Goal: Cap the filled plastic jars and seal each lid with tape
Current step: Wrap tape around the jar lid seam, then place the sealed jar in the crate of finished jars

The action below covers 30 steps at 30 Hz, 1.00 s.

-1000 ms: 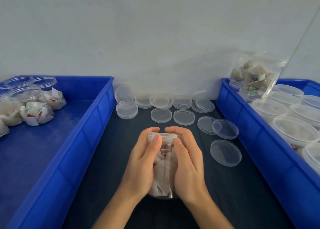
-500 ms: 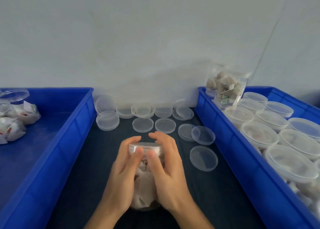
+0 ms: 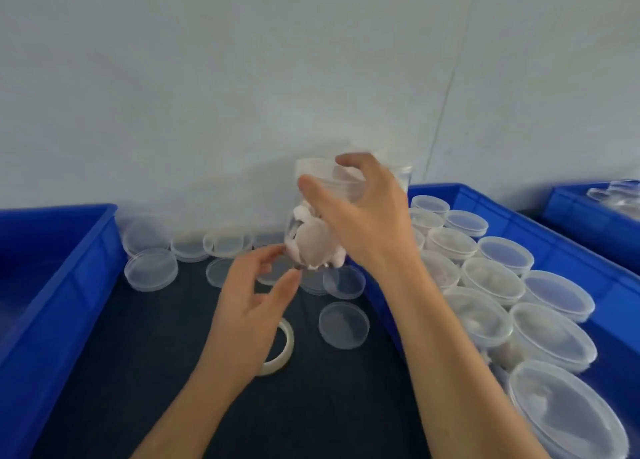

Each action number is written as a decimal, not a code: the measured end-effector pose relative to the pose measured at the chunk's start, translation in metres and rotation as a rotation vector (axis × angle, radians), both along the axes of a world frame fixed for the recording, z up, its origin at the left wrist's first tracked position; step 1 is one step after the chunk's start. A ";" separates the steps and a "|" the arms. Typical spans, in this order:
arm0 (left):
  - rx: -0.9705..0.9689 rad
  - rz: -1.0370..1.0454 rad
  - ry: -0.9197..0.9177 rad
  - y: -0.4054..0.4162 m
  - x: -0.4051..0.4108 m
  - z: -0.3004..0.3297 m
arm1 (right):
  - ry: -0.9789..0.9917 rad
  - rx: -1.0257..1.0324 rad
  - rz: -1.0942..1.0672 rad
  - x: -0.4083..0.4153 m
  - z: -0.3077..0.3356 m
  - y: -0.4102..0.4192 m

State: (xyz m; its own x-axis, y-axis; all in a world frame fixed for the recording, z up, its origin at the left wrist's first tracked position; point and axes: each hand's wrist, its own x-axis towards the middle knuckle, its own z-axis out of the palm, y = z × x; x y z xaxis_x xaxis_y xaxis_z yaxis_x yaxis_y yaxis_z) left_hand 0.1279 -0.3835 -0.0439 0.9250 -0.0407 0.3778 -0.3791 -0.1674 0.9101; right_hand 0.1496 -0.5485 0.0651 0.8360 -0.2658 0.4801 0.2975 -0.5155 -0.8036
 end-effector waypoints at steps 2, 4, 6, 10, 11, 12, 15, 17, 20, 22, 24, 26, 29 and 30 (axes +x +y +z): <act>0.080 -0.037 -0.039 -0.030 0.017 0.019 | 0.014 0.002 -0.095 0.013 0.015 -0.023; 0.141 -0.102 -0.051 -0.062 0.037 0.033 | 0.049 -0.029 -0.157 0.024 0.022 -0.045; 0.193 -0.158 -0.035 -0.091 0.058 0.035 | 0.065 -0.047 -0.222 0.033 0.023 -0.067; 0.313 -0.203 0.033 -0.133 0.086 0.031 | 0.103 -0.061 -0.305 0.048 0.011 -0.100; 0.338 -0.212 0.053 -0.139 0.089 0.029 | 0.113 -0.070 -0.313 0.051 0.005 -0.105; 0.364 -0.223 0.064 -0.144 0.093 0.026 | 0.119 -0.079 -0.316 0.054 -0.002 -0.110; 0.406 -0.221 0.061 -0.150 0.100 0.017 | 0.100 -0.075 -0.313 0.061 -0.018 -0.118; 0.398 -0.201 0.046 -0.150 0.103 0.015 | 0.090 -0.057 -0.301 0.066 -0.022 -0.120; 0.391 -0.220 0.051 -0.149 0.104 0.011 | 0.106 -0.053 -0.283 0.071 -0.022 -0.121; 0.398 -0.249 0.054 -0.147 0.104 0.011 | 0.117 -0.067 -0.281 0.071 -0.024 -0.120; 0.428 -0.260 0.067 -0.144 0.103 0.012 | 0.140 -0.118 -0.310 0.069 -0.024 -0.115; 0.449 -0.253 0.096 -0.138 0.099 0.012 | 0.117 -0.213 -0.415 0.065 -0.022 -0.107; 0.390 -0.223 0.107 -0.117 0.083 0.005 | -0.107 -0.251 -0.555 0.052 -0.020 -0.079; 0.354 -0.204 0.114 -0.108 0.077 0.000 | -0.200 -0.240 -0.539 0.047 -0.021 -0.065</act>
State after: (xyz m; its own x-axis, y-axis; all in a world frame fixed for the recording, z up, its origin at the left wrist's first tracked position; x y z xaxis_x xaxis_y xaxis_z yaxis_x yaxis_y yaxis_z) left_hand 0.2050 -0.4916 -0.0440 0.9198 -0.3360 0.2030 -0.3367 -0.4095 0.8479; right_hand 0.1965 -0.6135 0.0438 0.5018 -0.4905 0.7125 0.0778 -0.7947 -0.6020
